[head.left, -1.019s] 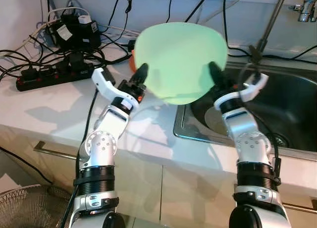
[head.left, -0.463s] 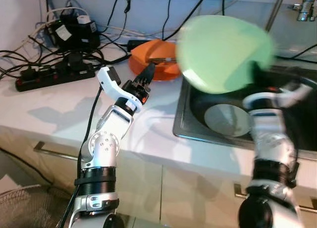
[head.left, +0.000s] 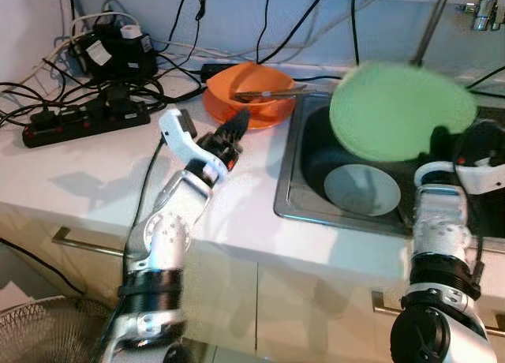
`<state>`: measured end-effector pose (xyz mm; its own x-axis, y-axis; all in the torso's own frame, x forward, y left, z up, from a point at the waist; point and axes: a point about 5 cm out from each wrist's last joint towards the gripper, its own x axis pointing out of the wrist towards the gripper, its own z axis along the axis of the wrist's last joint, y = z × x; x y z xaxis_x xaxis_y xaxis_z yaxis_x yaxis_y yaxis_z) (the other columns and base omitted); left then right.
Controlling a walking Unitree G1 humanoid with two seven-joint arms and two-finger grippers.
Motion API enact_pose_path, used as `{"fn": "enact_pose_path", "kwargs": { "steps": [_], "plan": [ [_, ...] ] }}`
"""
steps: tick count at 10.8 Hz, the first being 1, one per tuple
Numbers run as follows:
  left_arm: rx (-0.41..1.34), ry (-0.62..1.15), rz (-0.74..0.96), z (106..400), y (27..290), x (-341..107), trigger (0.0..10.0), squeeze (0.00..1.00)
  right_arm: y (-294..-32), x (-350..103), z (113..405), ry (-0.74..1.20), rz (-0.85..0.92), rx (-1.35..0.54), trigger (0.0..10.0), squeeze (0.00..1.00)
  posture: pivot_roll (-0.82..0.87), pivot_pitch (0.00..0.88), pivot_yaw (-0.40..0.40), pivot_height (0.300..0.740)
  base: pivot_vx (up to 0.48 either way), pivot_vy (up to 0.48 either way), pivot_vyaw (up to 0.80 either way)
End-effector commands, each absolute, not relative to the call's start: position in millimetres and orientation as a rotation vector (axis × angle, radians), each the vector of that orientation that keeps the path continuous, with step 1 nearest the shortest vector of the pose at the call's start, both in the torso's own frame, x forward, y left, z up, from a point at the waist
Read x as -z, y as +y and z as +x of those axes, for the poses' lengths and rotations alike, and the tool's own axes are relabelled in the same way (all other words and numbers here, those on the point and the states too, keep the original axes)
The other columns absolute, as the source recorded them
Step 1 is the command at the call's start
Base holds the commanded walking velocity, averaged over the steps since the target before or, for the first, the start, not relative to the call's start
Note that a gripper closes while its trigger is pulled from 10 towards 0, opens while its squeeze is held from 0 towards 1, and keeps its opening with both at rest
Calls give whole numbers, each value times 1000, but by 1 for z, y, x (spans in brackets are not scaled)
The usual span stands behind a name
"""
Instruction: Kitchen organization
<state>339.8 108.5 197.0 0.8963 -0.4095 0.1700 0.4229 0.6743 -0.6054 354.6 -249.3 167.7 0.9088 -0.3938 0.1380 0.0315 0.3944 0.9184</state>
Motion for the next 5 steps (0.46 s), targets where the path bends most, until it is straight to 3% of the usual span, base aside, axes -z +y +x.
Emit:
{"fn": "enact_pose_path", "kwargs": {
  "steps": [1, 4, 5],
  "plan": [
    [469, -16, -611, 338, 109, -196, 10000, 0, -249, -179, 358, -394, 1098, 264, 10000, 0, 189, 7, 44, 740, 0, 0, 0],
    [468, 43, -284, 336, 109, -181, 10000, 0, -244, -172, 362, -341, 1009, 302, 10000, 0, 192, 8, 38, 740, 0, 0, 0],
    [481, 48, -249, 334, 106, -179, 10000, 0, -242, -171, 362, -333, 991, 306, 10000, 0, 193, 9, 38, 740, 0, 0, 0]
  ]
}}
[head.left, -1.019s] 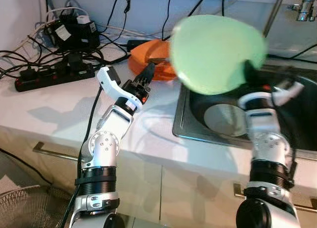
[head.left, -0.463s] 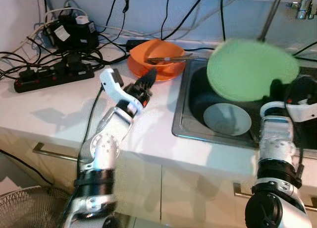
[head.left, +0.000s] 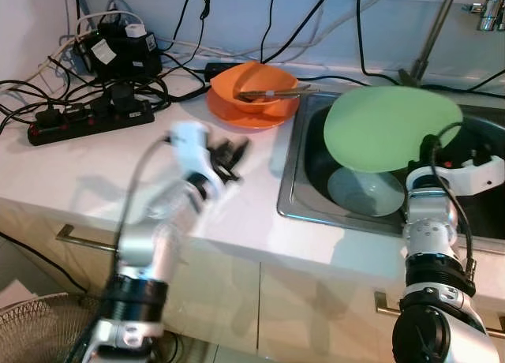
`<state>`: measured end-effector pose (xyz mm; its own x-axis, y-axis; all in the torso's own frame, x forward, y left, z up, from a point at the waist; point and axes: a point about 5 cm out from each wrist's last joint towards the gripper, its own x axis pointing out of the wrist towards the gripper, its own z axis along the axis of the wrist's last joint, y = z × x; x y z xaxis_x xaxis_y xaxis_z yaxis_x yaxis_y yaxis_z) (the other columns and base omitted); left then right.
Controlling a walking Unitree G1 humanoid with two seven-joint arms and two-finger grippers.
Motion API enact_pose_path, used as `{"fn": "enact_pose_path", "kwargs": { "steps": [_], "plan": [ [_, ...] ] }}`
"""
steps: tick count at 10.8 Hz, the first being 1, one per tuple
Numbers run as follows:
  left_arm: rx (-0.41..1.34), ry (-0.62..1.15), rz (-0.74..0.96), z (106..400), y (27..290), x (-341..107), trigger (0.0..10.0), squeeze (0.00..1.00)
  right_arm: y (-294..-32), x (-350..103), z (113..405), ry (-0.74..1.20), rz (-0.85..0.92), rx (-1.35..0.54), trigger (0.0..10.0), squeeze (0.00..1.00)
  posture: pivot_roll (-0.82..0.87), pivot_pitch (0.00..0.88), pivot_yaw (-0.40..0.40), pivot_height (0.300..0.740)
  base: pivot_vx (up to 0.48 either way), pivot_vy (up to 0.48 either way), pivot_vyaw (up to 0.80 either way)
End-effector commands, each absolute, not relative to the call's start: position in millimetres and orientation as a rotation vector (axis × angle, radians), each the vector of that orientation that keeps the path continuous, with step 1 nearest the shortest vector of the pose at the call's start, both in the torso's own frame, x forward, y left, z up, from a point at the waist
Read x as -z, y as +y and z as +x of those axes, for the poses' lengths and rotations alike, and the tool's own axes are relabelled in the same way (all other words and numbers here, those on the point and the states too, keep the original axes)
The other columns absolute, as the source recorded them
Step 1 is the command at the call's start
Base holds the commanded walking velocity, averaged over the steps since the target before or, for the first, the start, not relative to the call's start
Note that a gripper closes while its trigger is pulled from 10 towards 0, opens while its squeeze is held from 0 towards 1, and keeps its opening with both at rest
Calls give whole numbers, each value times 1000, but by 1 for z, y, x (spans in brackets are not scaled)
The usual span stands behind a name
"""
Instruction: Kitchen organization
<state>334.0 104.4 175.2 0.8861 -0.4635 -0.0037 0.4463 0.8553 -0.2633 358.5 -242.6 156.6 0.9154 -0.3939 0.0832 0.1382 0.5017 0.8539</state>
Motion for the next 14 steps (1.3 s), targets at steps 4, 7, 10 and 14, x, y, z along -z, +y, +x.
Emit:
{"fn": "enact_pose_path", "kwargs": {
  "steps": [4, 7, 10, 14],
  "plan": [
    [525, 83, -128, 327, 97, -170, 10000, 0, -230, -169, 368, -270, 773, 286, 10000, 0, 199, 5, 35, 740, 0, 0, 0],
    [548, 93, -48, 323, 92, -166, 10000, 0, -223, -167, 373, -243, 731, 277, 10000, 0, 198, 0, 37, 740, 0, 0, 0],
    [564, 103, -31, 320, 88, -162, 10000, 0, -209, -168, 382, -188, 652, 225, 10000, 0, 200, 0, 32, 740, 0, 0, 0],
    [560, 108, 8, 319, 89, -160, 10000, 0, -187, -169, 390, -137, 528, 139, 10000, 0, 211, 0, 29, 740, 0, 0, 0]
  ]
}}
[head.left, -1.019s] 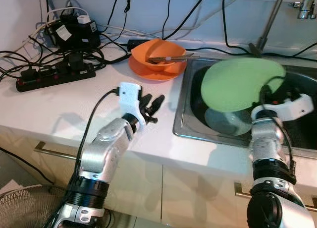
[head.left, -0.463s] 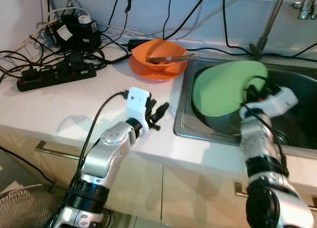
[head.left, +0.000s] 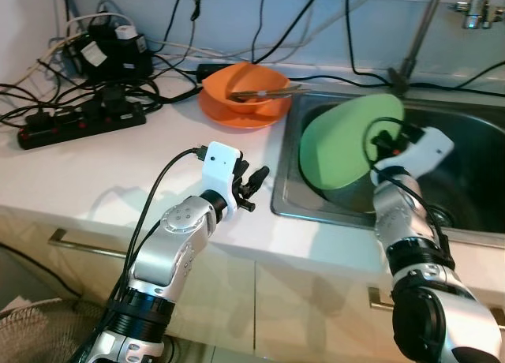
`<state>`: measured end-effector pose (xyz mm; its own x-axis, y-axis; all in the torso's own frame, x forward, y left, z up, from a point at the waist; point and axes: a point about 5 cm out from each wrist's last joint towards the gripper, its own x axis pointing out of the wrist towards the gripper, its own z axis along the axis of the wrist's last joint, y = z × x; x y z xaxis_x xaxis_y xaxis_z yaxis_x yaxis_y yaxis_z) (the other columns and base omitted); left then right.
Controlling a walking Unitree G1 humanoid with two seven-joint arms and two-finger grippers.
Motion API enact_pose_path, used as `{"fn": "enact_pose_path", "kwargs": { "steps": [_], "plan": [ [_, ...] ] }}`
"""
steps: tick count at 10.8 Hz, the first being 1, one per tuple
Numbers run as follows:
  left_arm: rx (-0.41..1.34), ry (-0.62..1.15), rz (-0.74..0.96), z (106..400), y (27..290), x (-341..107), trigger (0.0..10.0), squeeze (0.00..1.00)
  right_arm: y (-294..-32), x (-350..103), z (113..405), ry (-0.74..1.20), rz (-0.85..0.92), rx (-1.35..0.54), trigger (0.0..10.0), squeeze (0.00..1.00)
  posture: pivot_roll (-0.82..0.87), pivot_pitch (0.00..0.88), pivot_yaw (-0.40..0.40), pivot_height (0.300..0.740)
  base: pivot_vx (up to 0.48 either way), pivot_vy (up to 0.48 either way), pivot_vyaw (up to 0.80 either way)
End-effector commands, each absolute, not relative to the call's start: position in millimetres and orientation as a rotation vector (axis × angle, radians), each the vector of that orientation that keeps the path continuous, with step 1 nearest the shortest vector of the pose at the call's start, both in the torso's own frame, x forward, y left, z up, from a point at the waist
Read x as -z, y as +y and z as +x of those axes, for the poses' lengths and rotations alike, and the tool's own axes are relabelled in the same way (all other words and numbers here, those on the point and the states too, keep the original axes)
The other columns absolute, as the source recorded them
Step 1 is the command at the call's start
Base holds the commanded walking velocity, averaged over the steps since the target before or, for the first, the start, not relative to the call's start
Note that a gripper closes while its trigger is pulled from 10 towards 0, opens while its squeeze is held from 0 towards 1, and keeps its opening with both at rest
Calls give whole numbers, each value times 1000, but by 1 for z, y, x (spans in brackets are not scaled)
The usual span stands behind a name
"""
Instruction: Kitchen organization
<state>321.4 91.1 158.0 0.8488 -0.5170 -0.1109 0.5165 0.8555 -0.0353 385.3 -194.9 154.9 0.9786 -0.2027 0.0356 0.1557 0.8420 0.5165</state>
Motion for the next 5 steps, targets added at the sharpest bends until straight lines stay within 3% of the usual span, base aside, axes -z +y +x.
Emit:
{"fn": "enact_pose_path", "kwargs": {
  "steps": [1, 5],
  "plan": [
    [558, 110, 28, 319, 90, -159, 10000, 0, -182, -171, 392, -129, 496, 118, 10000, 0, 210, 0, 28, 740, 0, 0, 0],
    [556, 123, 62, 318, 90, -155, 10000, 0, -192, -171, 393, -105, 282, 154, 10000, 0, 213, 8, 22, 740, 0, 0, 0]
  ]
}}
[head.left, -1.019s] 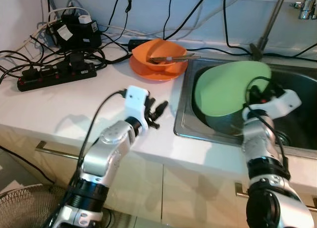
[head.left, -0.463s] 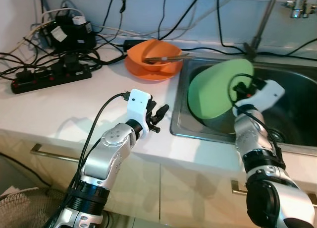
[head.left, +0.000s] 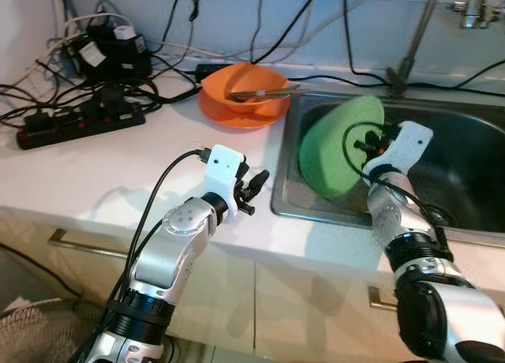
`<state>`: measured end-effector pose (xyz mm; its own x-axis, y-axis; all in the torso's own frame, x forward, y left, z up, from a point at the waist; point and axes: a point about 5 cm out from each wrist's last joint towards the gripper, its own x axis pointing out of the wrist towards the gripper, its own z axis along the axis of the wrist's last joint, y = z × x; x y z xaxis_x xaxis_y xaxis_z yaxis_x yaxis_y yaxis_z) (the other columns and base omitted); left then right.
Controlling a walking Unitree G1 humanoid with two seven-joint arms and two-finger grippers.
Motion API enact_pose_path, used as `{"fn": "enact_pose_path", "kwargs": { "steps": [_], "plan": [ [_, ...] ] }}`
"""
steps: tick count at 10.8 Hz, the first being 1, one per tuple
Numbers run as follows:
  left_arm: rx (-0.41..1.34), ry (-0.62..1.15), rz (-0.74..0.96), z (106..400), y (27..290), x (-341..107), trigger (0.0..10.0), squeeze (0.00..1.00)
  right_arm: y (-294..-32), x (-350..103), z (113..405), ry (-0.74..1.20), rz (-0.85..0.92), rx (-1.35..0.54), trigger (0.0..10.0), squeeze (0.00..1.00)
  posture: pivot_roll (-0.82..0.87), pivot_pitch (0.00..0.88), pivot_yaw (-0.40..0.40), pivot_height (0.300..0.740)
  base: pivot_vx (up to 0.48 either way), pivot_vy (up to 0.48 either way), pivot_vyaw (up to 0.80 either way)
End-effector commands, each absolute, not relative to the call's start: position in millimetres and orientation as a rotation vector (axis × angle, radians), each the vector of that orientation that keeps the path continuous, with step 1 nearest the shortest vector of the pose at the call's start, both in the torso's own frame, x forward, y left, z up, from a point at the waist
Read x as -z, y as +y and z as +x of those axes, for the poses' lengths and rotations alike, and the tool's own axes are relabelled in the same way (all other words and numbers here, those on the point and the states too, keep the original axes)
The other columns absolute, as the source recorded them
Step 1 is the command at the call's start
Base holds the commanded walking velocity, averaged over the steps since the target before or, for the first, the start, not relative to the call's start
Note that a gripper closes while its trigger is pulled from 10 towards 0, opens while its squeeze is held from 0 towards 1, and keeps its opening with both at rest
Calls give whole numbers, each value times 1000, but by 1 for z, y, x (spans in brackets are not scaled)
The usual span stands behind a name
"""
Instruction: Kitchen organization
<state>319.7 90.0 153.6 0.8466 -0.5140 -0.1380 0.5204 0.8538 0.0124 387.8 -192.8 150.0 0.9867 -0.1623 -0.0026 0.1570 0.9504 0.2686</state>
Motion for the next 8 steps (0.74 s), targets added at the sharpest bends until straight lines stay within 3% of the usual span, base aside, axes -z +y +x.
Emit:
{"fn": "enact_pose_path", "kwargs": {
  "steps": [1, 6, 7, 8],
  "plan": [
    [555, 126, 72, 318, 90, -154, 10000, 0, -197, -171, 393, -100, 230, 173, 10000, 0, 215, 12, 20, 740, 0, 0, 0],
    [554, 136, 79, 316, 90, -152, 10000, 0, -201, -153, 390, -14, 199, 206, 10000, 0, 218, 22, 23, 740, 0, 0, 0],
    [555, 139, 79, 316, 90, -151, 10000, 0, -197, -151, 390, -7, 219, 201, 10000, 137, 218, 22, 24, 740, 0, 0, 0],
    [557, 140, 79, 315, 89, -151, 10000, 0, -196, -149, 390, -2, 229, 203, 10000, 843, 220, 24, 24, 740, 0, 0, 0]
  ]
}}
